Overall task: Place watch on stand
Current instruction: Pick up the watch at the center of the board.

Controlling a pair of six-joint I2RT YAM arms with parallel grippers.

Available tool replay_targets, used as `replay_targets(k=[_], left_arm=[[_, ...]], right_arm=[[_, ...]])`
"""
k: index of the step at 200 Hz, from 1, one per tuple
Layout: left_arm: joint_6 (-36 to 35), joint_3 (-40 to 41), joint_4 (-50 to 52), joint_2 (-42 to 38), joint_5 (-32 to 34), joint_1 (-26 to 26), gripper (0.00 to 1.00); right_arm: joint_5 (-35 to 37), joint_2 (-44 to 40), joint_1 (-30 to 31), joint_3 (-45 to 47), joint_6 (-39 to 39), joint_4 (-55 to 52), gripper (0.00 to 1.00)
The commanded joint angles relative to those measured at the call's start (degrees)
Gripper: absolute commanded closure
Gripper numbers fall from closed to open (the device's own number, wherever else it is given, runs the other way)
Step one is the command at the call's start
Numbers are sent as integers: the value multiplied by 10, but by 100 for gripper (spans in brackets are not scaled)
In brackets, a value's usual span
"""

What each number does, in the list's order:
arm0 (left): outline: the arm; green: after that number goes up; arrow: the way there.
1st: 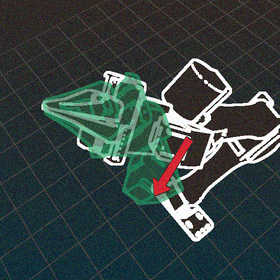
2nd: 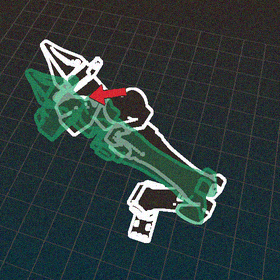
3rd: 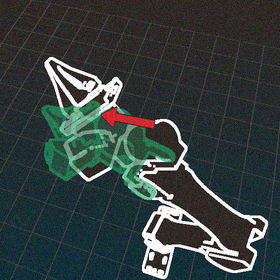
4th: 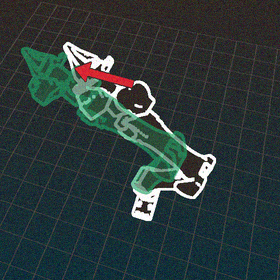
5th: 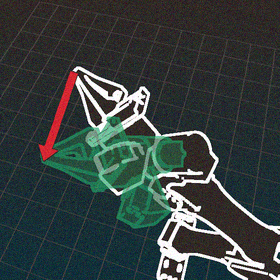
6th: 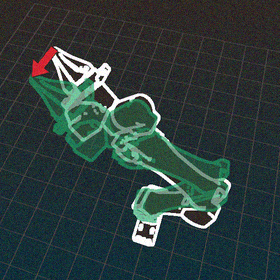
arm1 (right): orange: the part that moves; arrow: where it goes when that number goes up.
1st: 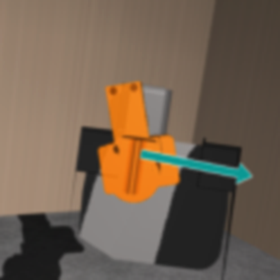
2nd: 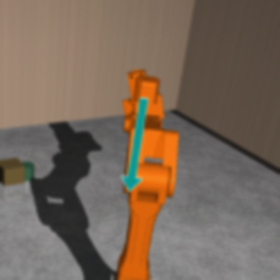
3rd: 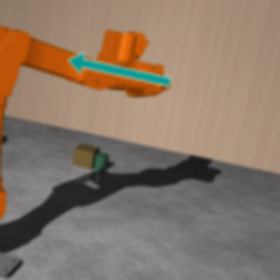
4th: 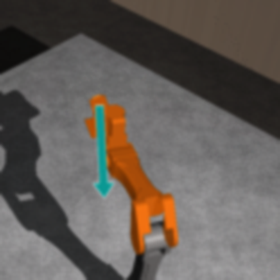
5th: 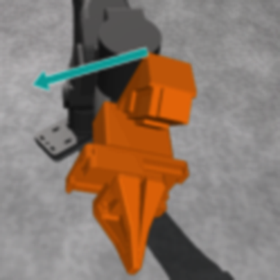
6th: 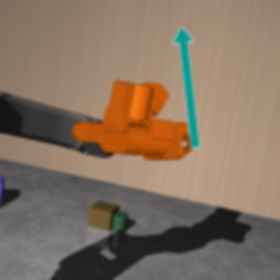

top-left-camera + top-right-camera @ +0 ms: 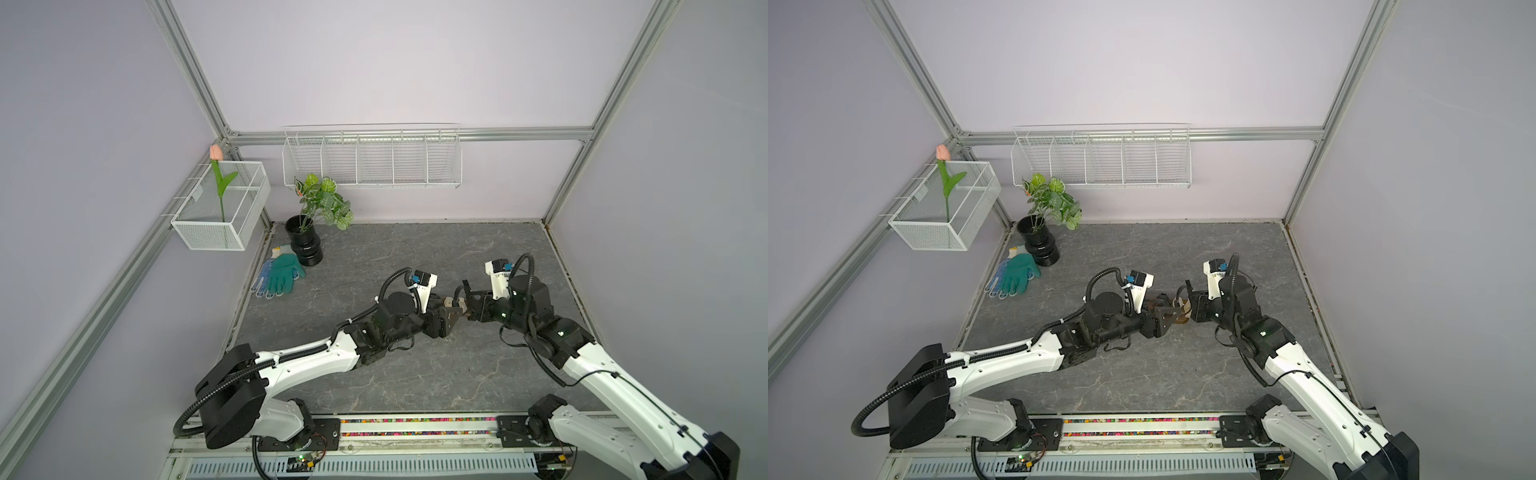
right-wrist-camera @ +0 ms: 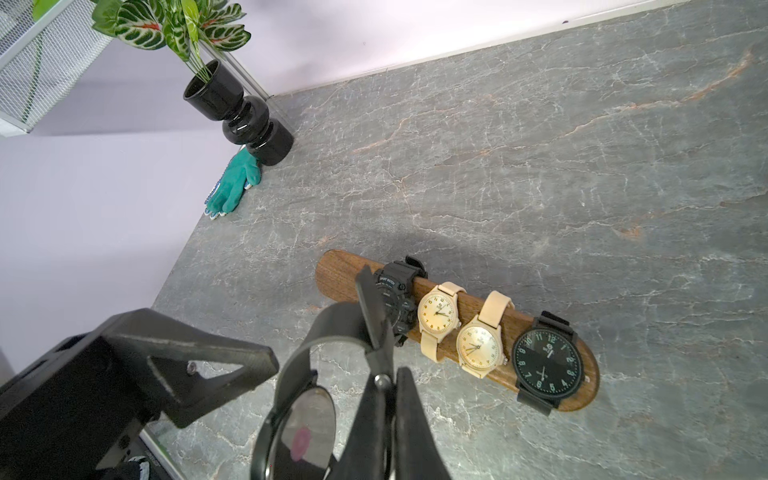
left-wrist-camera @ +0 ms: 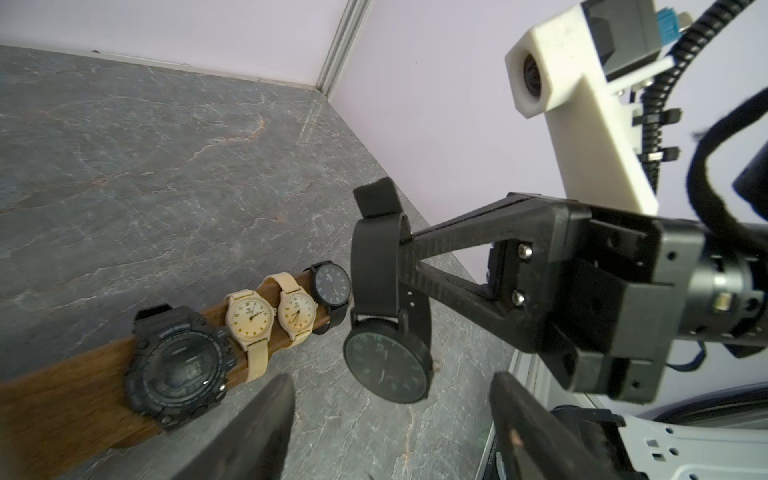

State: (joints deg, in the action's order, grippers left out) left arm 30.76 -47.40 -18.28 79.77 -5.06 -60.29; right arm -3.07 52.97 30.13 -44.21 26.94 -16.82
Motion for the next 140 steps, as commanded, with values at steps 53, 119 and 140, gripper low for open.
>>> replay_targets(k=[53,119,140], left_arm=[[17,-30,12,24,-8,0,32],[17,-24,6,17,-12,4,41],[20,-20,6,13,-8,6,44]], right_arm=[[-35,-17,-2,26,15,71,93],[-61,-20,-1,33,12,85,93],[-69,-18,0,37,11,91,93]])
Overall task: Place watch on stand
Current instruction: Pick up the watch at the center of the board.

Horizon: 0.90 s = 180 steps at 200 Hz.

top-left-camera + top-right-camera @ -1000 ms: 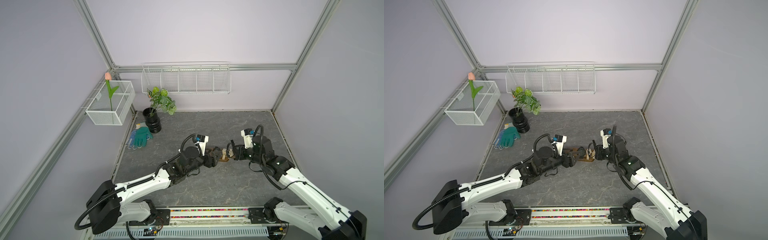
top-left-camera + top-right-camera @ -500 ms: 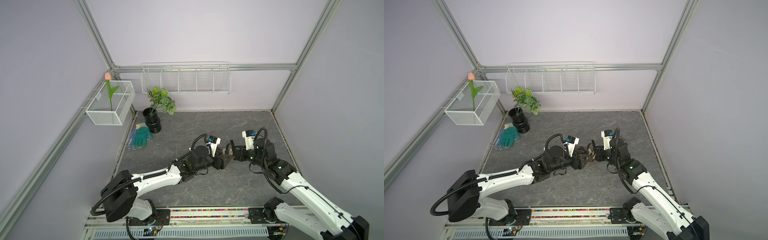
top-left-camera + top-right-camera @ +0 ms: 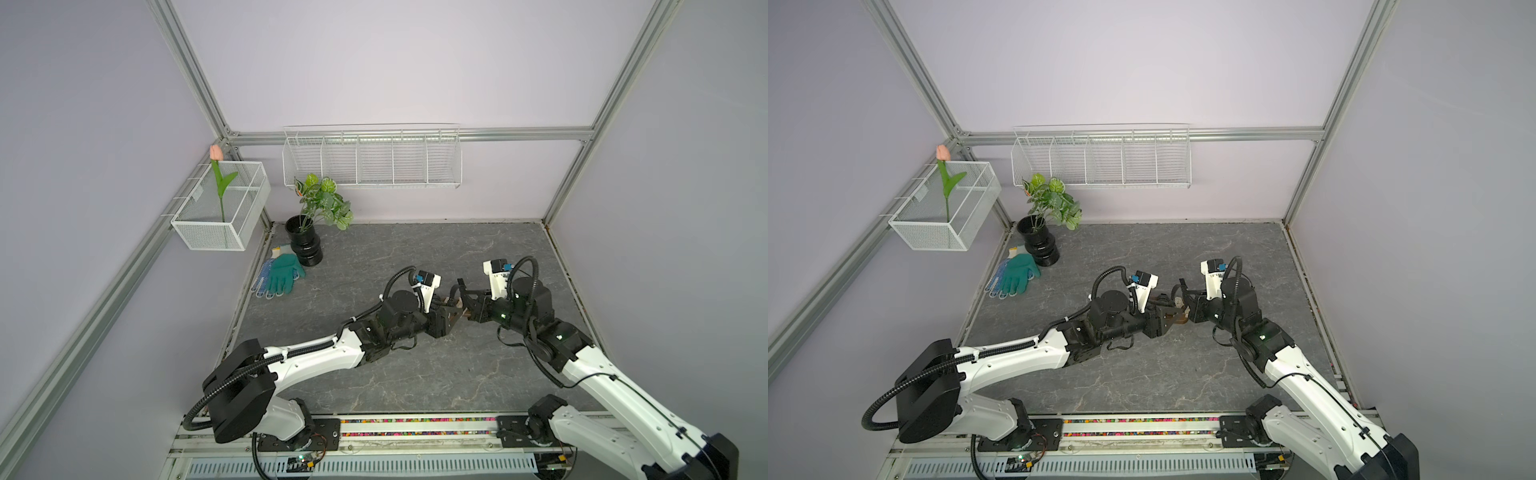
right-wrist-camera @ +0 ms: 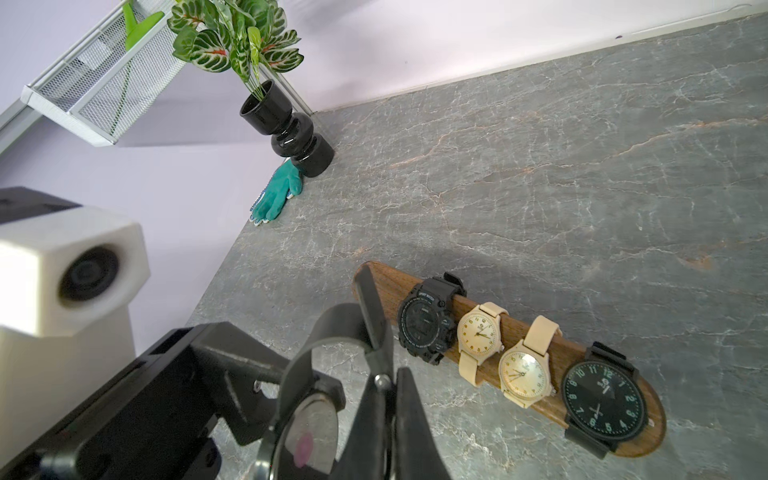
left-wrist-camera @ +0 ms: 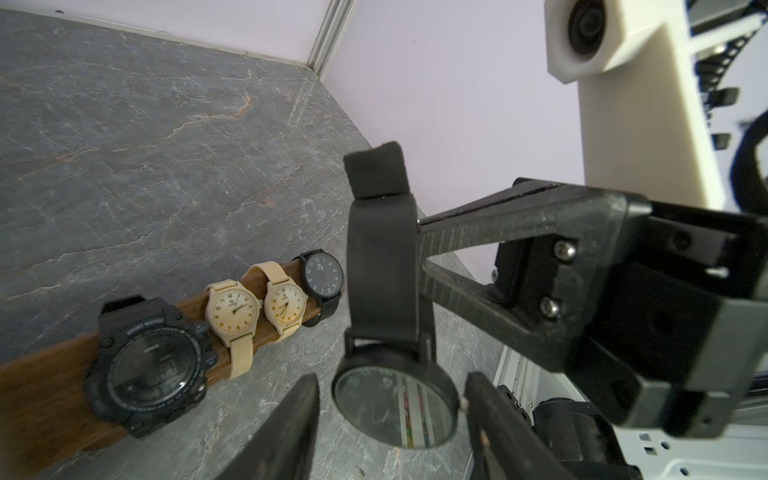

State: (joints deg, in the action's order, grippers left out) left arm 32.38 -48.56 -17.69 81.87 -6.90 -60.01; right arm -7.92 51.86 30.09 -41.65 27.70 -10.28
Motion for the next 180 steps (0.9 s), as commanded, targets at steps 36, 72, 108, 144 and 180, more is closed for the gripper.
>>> replay_targets(k=[36,72,108,144,180], left_arm=[[10,3,-14,-11,7,8,41],[7,-2,10,-6,29,9,36],[5,-1,8,-8,23,10,39],[5,5,5,-10,23,11,37],[6,7,5,-9,17,11,35]], right_arm=[[-26,0,1,13,2,27,93],[-21,3,1,10,1,25,91],[-23,7,6,4,1,28,91],[-18,11,8,3,3,30,91],[-17,13,10,-2,5,33,91]])
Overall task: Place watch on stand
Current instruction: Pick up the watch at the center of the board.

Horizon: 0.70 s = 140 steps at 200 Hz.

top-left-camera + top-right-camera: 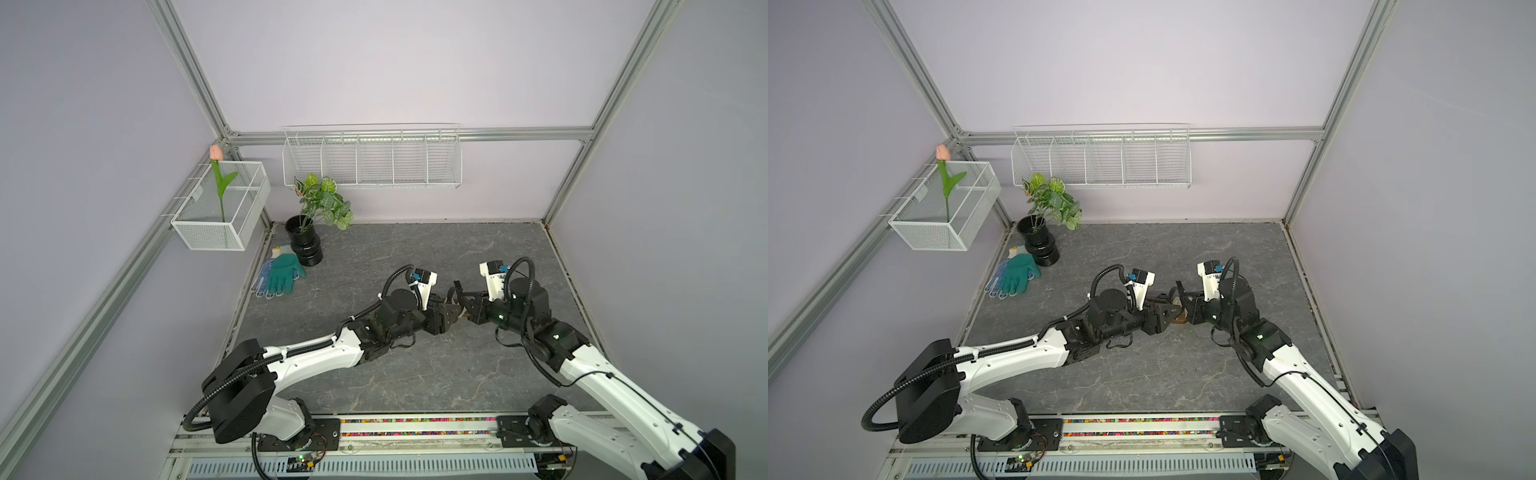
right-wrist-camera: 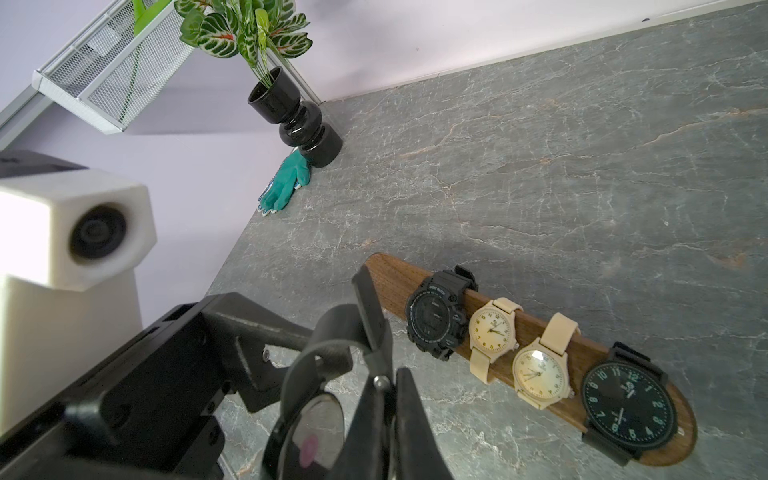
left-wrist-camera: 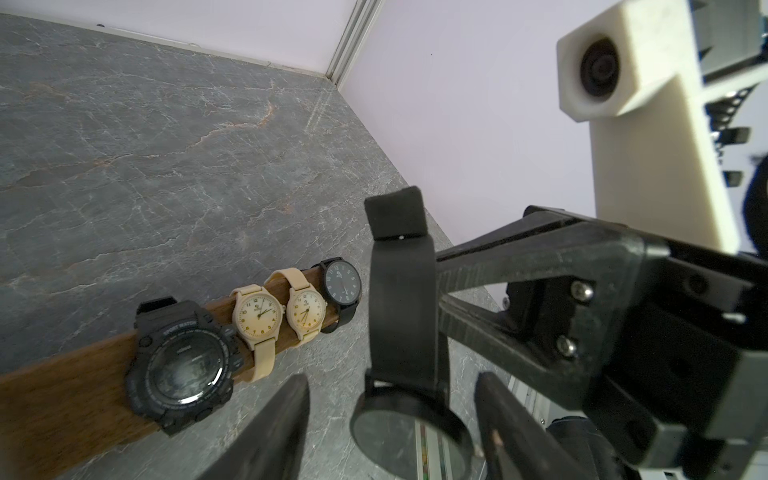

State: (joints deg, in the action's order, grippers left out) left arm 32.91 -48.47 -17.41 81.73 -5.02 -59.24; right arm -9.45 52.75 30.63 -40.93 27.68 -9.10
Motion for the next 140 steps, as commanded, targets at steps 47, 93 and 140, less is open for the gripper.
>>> replay_targets(k=[47,93,140], left_arm=[[3,7,2,2,-16,4,39],[-3,6,9,-1,-30,4,38],[-10,7,17,-9,-28,4,52]], right_arm=[[3,9,16,-4,4,33,90],[15,10,19,-3,4,36,90],[20,11,19,-5,1,37,90]])
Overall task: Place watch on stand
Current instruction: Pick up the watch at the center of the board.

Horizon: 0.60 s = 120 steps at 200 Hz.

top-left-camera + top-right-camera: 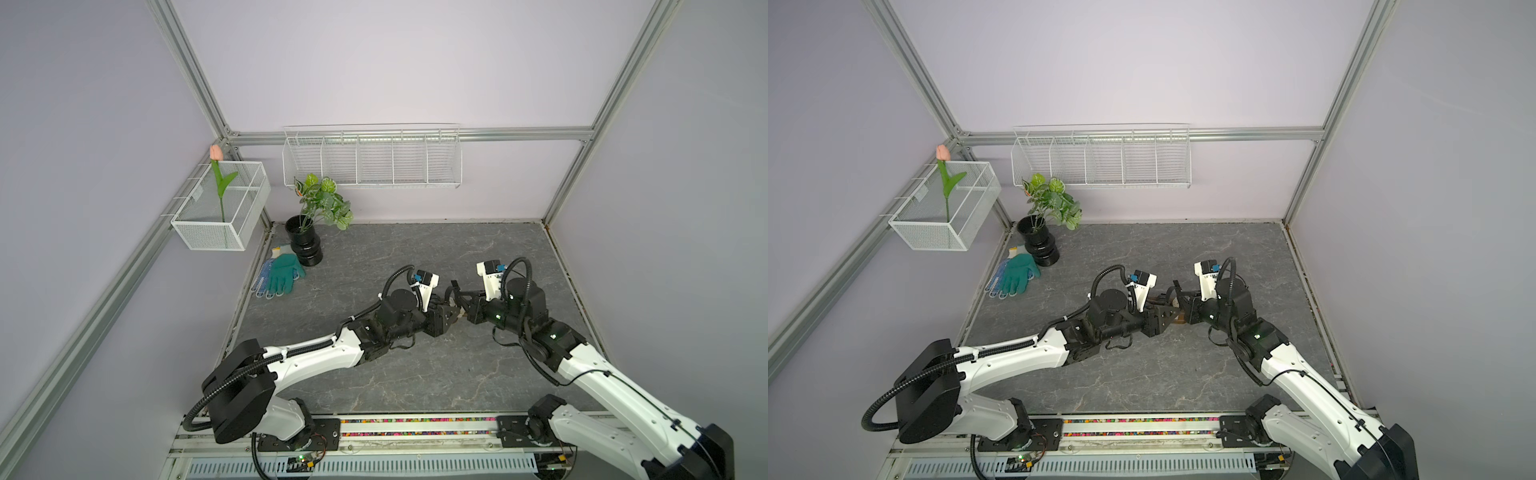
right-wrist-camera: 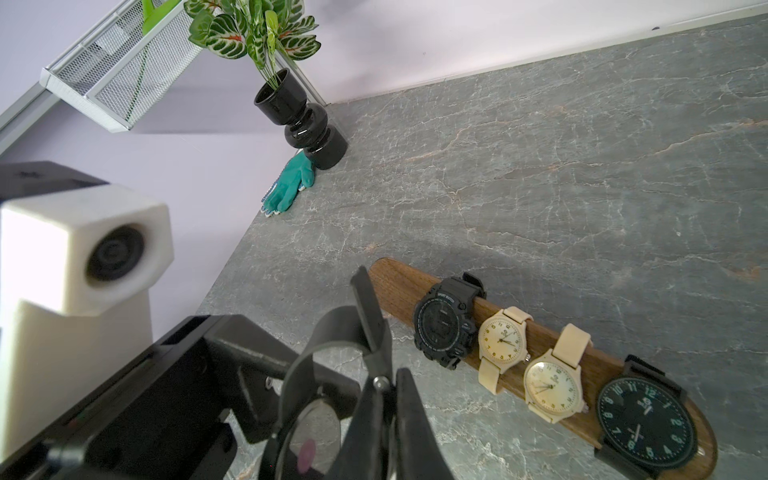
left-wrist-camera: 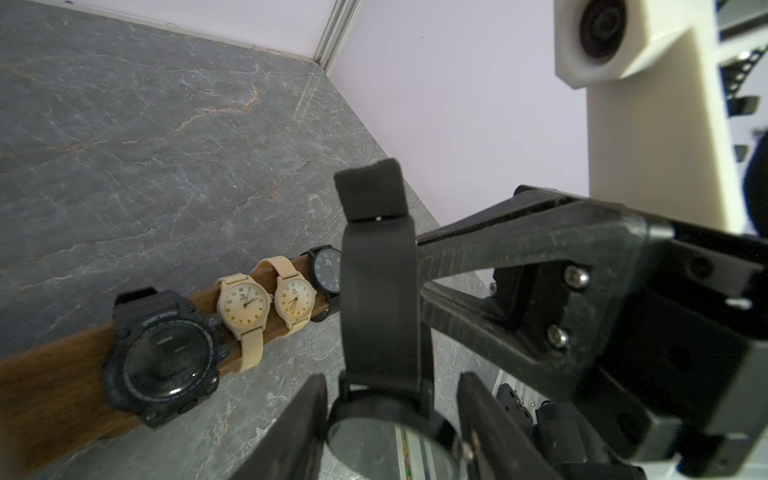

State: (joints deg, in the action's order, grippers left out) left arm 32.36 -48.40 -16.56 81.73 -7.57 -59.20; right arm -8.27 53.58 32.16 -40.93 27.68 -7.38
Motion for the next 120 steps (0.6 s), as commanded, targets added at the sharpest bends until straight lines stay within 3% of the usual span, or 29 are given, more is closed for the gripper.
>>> replay_targets(k=[1,78,120], left_arm=[[-5,7,9,-9,-2,3,52],[-10,3,14,-14,10,3,62],[-21,-13,71,-24,51,3,64]], right_arm=[[8,3,4,-5,1,19,90],[12,12,4,-4,-3,17,89],[10,13,4,-3,-3,14,81]])
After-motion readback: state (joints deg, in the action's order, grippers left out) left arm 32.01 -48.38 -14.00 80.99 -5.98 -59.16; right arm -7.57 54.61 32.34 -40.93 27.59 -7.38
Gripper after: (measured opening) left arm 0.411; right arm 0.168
